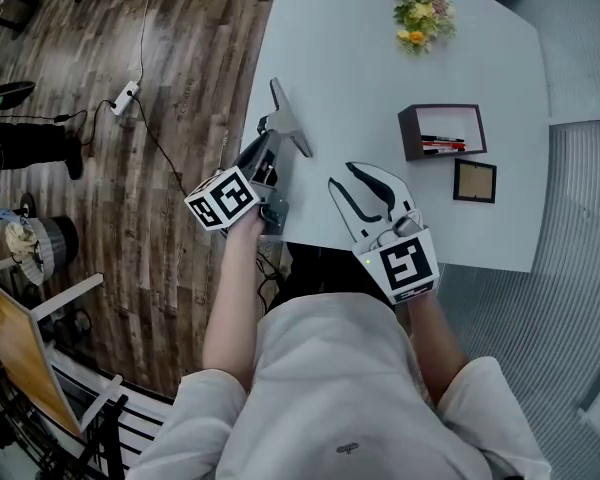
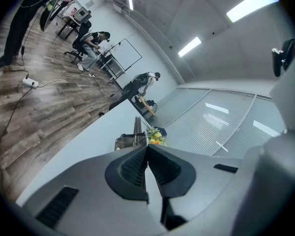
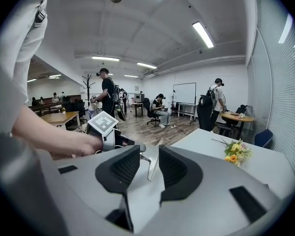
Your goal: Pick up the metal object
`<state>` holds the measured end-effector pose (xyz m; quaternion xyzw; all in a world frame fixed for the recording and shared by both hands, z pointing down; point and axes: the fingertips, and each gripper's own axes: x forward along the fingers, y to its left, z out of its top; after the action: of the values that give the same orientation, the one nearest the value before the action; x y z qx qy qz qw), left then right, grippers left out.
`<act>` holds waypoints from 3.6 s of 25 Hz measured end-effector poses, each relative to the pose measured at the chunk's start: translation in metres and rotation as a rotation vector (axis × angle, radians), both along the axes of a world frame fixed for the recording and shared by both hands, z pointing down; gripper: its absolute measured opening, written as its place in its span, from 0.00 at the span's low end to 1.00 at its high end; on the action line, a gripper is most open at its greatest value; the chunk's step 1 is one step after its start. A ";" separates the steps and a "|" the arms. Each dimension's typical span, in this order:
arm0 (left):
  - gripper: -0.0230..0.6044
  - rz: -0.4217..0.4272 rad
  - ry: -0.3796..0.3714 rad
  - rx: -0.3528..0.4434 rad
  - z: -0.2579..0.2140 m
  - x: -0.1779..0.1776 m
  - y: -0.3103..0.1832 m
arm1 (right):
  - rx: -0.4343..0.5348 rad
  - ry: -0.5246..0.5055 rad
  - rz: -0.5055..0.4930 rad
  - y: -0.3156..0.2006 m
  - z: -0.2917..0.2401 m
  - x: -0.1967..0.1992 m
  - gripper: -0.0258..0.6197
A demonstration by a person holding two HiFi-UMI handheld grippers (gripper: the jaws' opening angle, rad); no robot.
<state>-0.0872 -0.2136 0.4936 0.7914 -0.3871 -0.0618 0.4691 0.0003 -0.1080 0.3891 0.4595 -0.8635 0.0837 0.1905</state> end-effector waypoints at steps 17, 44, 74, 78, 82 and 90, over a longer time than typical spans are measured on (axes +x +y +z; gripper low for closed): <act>0.07 0.050 0.022 0.092 -0.048 -0.022 0.057 | 0.097 0.031 0.047 0.037 -0.035 -0.021 0.23; 0.07 0.160 -0.100 0.410 -0.143 -0.008 0.110 | 0.187 -0.029 0.140 0.056 -0.070 -0.008 0.17; 0.07 0.244 -0.370 0.648 -0.171 0.030 0.132 | 0.175 -0.093 0.177 0.060 -0.064 0.014 0.08; 0.07 0.250 -0.401 0.668 -0.170 0.033 0.132 | 0.172 -0.094 0.173 0.059 -0.061 0.015 0.08; 0.07 0.253 -0.427 0.687 -0.172 0.035 0.134 | 0.169 -0.096 0.167 0.059 -0.061 0.015 0.07; 0.07 0.269 -0.460 0.705 -0.174 0.037 0.137 | 0.160 -0.094 0.158 0.060 -0.062 0.012 0.06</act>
<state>-0.0505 -0.0766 0.3191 0.9396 -0.3302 0.0491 0.0759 0.0118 -0.0482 0.3271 0.5353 -0.8365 0.0508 0.1053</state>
